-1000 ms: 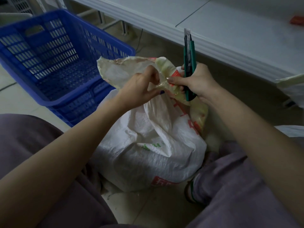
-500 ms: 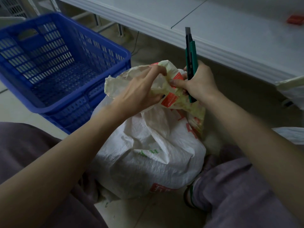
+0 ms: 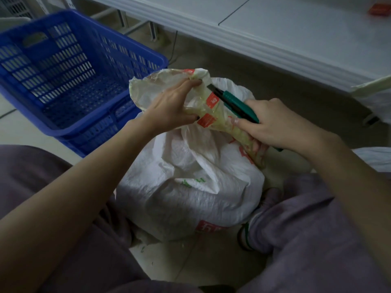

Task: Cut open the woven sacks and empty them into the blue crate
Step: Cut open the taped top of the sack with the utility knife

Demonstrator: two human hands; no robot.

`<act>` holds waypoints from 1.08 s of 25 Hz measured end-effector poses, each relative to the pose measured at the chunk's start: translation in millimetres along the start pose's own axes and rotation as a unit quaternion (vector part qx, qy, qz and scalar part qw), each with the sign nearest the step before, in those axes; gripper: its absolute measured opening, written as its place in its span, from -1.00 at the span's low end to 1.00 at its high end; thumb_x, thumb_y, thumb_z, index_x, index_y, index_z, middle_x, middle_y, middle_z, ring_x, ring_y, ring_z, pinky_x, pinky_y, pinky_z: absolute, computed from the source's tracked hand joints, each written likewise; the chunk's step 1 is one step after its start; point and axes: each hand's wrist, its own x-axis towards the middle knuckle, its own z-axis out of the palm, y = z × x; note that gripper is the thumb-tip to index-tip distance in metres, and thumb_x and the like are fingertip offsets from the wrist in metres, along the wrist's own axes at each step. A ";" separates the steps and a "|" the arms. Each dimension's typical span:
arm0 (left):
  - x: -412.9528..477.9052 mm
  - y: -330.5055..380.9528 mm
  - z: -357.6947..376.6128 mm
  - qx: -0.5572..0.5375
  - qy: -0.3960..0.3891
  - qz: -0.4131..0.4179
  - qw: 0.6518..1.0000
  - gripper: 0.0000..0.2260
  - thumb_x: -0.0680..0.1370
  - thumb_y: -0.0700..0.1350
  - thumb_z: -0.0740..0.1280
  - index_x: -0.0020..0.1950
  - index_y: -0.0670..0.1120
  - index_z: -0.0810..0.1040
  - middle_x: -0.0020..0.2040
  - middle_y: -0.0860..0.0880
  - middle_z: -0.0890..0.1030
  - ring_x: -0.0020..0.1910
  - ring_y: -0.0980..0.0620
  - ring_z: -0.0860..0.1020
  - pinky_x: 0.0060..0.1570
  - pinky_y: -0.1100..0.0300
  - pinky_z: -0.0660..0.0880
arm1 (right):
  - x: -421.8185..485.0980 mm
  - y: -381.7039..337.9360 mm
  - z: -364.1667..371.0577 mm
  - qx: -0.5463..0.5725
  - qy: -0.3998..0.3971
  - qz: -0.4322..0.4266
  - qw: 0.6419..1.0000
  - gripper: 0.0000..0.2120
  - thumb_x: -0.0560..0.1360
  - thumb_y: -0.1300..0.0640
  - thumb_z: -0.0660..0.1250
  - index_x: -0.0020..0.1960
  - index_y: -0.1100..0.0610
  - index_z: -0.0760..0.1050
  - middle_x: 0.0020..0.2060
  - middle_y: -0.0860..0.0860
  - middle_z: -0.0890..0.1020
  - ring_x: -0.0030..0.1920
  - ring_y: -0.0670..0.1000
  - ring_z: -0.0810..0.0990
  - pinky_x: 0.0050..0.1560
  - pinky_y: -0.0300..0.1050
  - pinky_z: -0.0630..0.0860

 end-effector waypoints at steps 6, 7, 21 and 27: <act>-4.7 5.4 2.2 0.008 -0.021 0.005 1.000 -0.33 0.40 -0.10 0.45 0.45 -0.10 0.25 0.39 -0.06 0.36 0.22 -0.05 0.45 0.14 0.04 0.45 | 8.1 -0.1 11.0 -0.133 -0.042 -0.019 0.990 -0.74 0.59 0.03 0.21 0.11 0.22 0.46 -0.31 0.00 0.45 -0.37 -0.04 0.46 -0.36 -0.16 0.45; -4.6 5.5 2.9 0.008 -0.022 0.005 1.000 -0.33 0.41 -0.11 0.45 0.45 -0.11 0.25 0.38 -0.06 0.36 0.22 -0.05 0.45 0.14 0.05 0.45 | 10.9 -0.8 12.4 -0.148 -0.045 -0.020 0.988 -0.73 0.59 0.02 0.20 0.10 0.22 0.46 -0.29 0.02 0.47 -0.35 -0.02 0.46 -0.38 -0.17 0.41; -10.8 -0.7 7.6 0.119 -0.064 -0.012 0.991 -0.35 0.45 -0.14 0.36 0.49 -0.04 0.16 0.47 0.00 0.23 -0.23 0.06 0.41 -0.41 0.22 0.29 | 27.4 -17.9 37.6 -0.142 -0.123 0.055 0.981 -0.81 0.59 0.08 0.19 -0.10 0.20 0.31 -0.40 0.15 0.56 -0.57 0.02 0.57 -0.58 -0.21 0.41; -14.0 3.5 8.3 0.107 -0.086 -0.004 0.990 -0.34 0.45 -0.18 0.35 0.50 -0.05 0.14 0.48 -0.02 0.21 -0.11 0.07 0.44 -0.41 0.28 0.30 | 27.2 -32.5 39.3 -0.005 -0.165 0.116 0.979 -0.72 0.61 0.15 0.15 -0.23 0.26 0.28 -0.59 0.14 0.55 -0.64 0.02 0.55 -0.59 -0.19 0.48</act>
